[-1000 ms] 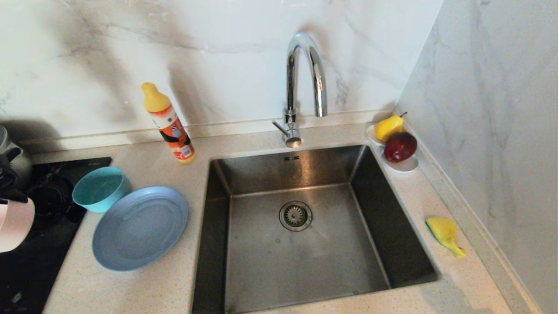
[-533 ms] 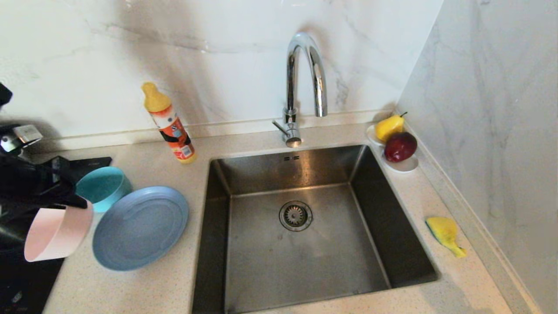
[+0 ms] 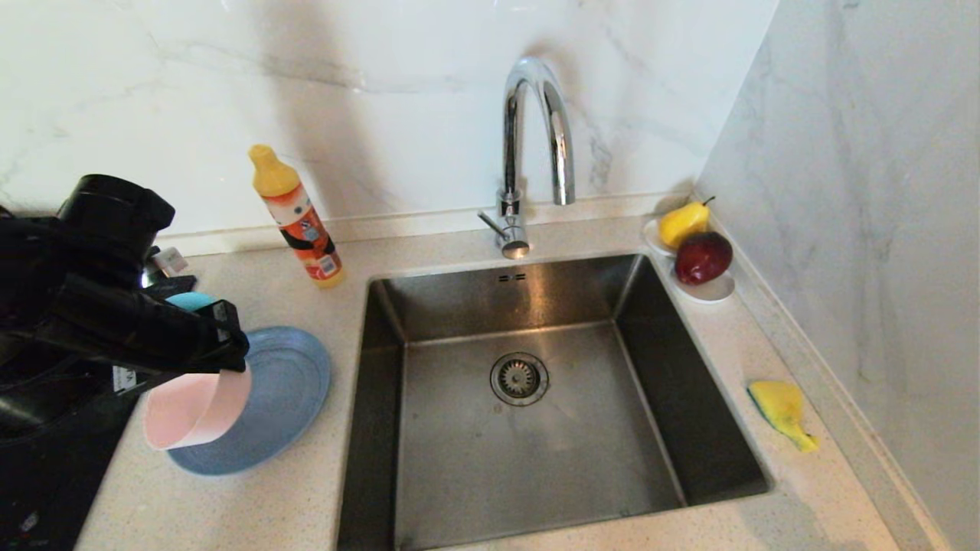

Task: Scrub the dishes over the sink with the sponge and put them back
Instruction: Place the bowl on the plate

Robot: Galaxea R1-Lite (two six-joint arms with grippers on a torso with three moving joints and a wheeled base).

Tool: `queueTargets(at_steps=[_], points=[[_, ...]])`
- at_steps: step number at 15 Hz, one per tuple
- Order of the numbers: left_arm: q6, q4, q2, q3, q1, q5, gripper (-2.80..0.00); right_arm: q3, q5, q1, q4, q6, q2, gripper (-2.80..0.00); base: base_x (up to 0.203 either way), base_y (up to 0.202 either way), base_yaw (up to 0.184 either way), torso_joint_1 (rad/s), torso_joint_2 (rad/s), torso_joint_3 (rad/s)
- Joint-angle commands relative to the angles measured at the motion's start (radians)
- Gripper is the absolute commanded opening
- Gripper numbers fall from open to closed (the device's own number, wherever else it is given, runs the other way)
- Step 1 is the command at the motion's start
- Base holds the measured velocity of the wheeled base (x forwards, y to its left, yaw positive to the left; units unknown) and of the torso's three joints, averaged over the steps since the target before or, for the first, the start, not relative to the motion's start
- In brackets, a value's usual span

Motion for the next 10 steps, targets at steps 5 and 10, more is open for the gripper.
queueTargets(at_steps=[5,10], points=[[-0.008,-0.062,0.124,-0.057,-0.002,0.045,-2.8,0.0,0.0,0.0,-0.001,-0.001,0.0,-2.8,0.0,0.0,0.0,0.0,0.0,0.0],[-0.006,-0.062,0.127,-0.079,-0.002,0.049,0.0,0.0,0.0,0.0,-0.001,0.0,-0.001,-2.8,0.0,0.0,0.0,0.0,0.0,0.0]])
